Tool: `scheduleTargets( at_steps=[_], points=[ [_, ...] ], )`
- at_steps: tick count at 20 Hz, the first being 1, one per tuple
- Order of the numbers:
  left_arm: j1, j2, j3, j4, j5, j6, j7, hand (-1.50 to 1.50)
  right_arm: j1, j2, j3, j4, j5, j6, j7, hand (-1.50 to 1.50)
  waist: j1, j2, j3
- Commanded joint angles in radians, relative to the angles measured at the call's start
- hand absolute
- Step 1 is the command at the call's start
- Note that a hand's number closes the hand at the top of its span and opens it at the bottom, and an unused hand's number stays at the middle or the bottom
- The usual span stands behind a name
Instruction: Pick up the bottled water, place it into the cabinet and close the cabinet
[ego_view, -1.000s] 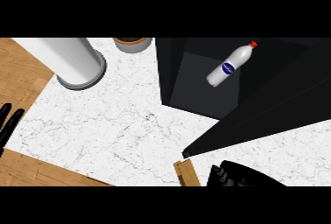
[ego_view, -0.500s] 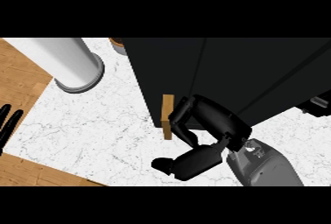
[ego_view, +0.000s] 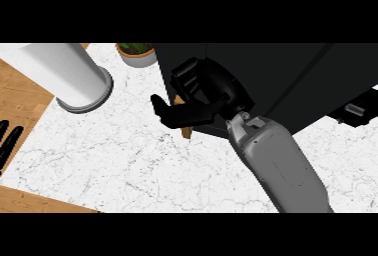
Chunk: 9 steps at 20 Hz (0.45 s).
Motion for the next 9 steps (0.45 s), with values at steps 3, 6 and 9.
scheduleTargets(
  at_steps=[3, 6, 9],
  points=[
    [0.019, -0.001, 0.018, 0.015, 0.000, -0.020, -0.013, -1.50, -0.160, -0.001, -0.114, 0.197, -0.031, -0.187, -0.062, -1.50, -0.001, 0.013, -0.003],
    [0.012, 0.007, 0.028, 0.033, 0.008, -0.029, -0.007, -1.50, -0.187, -0.001, -0.085, 0.225, -0.070, -0.239, -0.082, -1.50, -0.011, 0.015, -0.003],
    [0.028, -0.003, 0.015, 0.000, 0.004, -0.024, -0.007, -1.50, -0.195, -0.001, -0.085, 0.262, -0.078, -0.257, -0.096, -1.50, -0.004, 0.015, -0.002]
  ],
)
